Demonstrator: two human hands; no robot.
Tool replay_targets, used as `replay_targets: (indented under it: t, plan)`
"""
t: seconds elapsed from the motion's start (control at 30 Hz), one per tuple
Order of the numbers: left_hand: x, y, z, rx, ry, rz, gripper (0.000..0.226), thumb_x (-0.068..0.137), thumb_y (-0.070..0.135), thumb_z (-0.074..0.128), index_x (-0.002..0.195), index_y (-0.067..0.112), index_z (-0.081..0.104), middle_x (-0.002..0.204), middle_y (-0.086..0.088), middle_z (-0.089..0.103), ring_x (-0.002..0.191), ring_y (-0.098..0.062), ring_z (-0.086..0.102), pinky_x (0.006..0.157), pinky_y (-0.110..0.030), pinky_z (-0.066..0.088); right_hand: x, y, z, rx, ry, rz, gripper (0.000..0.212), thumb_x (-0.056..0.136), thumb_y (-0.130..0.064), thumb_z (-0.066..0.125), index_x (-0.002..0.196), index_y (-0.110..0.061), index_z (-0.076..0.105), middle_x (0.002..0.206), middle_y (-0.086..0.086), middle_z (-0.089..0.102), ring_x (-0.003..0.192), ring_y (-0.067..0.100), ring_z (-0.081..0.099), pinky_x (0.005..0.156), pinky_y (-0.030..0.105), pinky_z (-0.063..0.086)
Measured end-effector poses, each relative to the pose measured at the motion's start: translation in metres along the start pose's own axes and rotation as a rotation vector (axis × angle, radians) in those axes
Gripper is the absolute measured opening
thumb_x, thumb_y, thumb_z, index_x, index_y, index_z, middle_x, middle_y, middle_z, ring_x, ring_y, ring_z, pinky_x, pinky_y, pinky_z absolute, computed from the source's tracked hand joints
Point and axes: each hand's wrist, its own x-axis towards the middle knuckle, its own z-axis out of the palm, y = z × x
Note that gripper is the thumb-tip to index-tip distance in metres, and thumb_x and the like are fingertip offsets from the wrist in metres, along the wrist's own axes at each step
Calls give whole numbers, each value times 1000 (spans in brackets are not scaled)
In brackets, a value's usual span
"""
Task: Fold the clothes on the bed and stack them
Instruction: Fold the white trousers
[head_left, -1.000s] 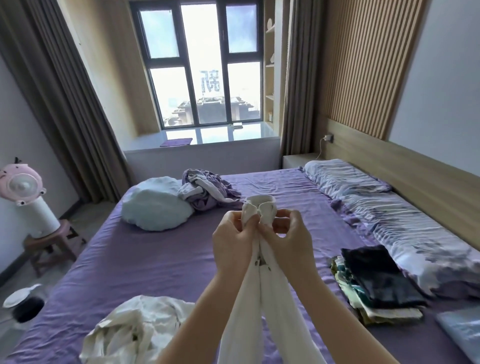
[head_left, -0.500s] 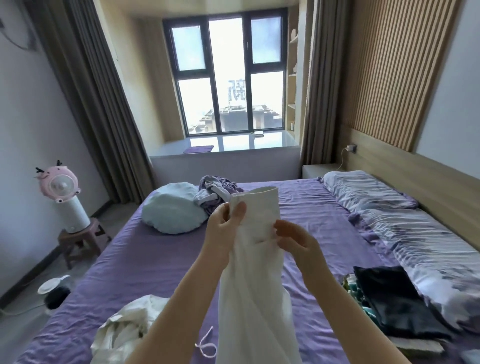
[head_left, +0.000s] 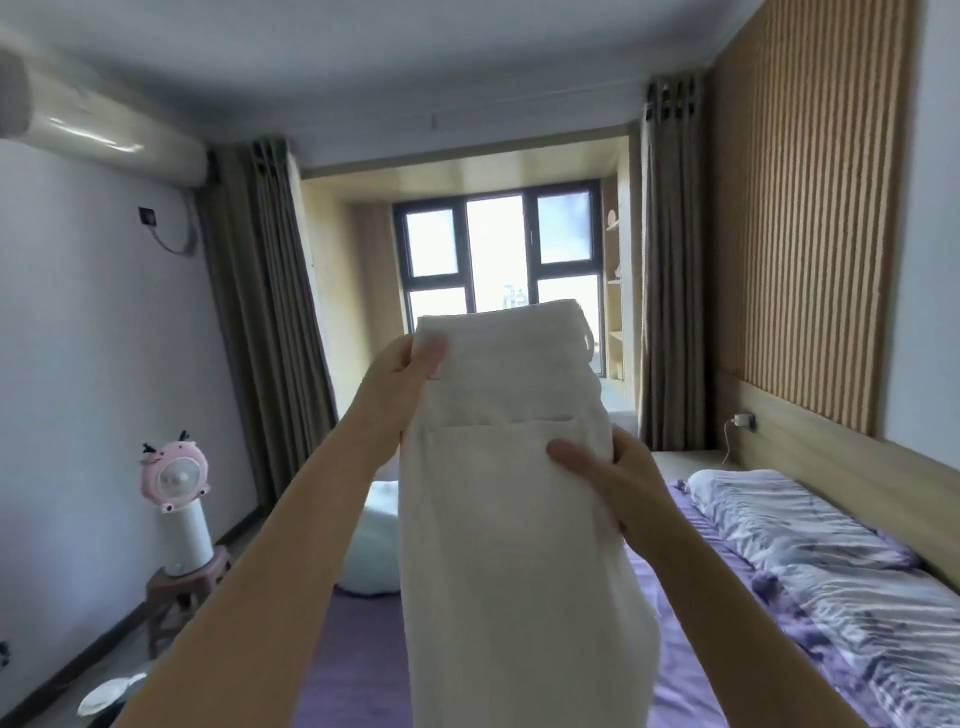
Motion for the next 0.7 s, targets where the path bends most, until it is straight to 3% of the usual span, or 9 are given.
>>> replay_targets:
  t: [0.2, 0.23, 0.3, 0.37, 0.43, 0.5, 0.57, 0.63, 0.7]
  plan:
    - [-24, -50, -19, 187, 228, -174, 36, 95, 36, 53, 119, 10, 56, 110, -8, 62, 104, -27, 58, 93, -43, 46, -22, 24, 36, -168, 30, 19, 32, 63, -41, 85, 84, -25, 68, 76, -16, 71, 66, 1, 65, 52, 12, 47]
    - [-32, -56, -20, 289, 315, -154, 37, 94, 31, 53, 126, 10, 53, 116, -8, 61, 108, -25, 57, 94, -42, 45, -26, 30, 40, -211, 31, 18, 31, 64, -40, 84, 85, -24, 67, 76, -13, 71, 67, 3, 65, 55, 15, 49]
    - [-50, -60, -19, 596, 485, 156, 46, 88, 24, 49, 132, 11, 48, 125, -4, 55, 116, -20, 50, 101, -37, 40, -30, 40, 52, -331, 19, 10, 31, 68, -39, 83, 87, -22, 66, 78, -9, 69, 74, 9, 64, 63, 23, 49]
    - [-63, -56, -5, 768, 324, 600, 42, 88, 21, 47, 129, 17, 51, 123, 2, 57, 117, -14, 49, 105, -31, 34, -35, 46, 66, -407, -5, -27, 30, 70, -39, 81, 86, -21, 64, 78, -10, 67, 75, 13, 61, 63, 19, 44]
    - [-69, -52, 12, 926, -25, 776, 33, 94, 22, 44, 124, 21, 57, 116, 6, 65, 113, -10, 55, 114, -30, 25, -42, 47, 83, -481, -69, -91, 37, 67, -48, 77, 86, -20, 62, 75, -11, 63, 72, 12, 58, 57, 16, 37]
    - [-70, -55, 21, 1152, -247, 762, 29, 98, 30, 44, 116, 21, 65, 106, 6, 71, 109, -10, 61, 119, -31, 11, -49, 50, 95, -536, -122, -115, 37, 65, -51, 71, 85, -22, 61, 71, -16, 58, 68, 6, 56, 56, 17, 32]
    - [-71, -63, 15, 1416, -350, 679, 39, 100, 45, 37, 103, 24, 69, 94, 4, 73, 102, -15, 64, 118, -29, 10, -58, 54, 101, -461, -133, -66, 19, 71, -34, 77, 80, -28, 61, 67, -19, 59, 69, -2, 60, 57, 12, 36]
    - [-75, -76, 4, 1580, -372, 635, 68, 96, 61, 10, 88, 24, 66, 89, 3, 71, 93, -18, 64, 102, -29, 32, -65, 60, 103, -342, -153, -70, 22, 69, -28, 81, 77, -33, 61, 67, -18, 66, 71, -9, 61, 63, 13, 43]
    - [-79, -82, -8, 1629, -319, 638, 83, 90, 64, -7, 84, 24, 65, 82, 3, 69, 77, -18, 64, 73, -29, 41, -70, 64, 106, -272, -217, -100, 31, 66, -31, 82, 85, -39, 60, 78, -23, 68, 77, -14, 59, 67, 8, 43]
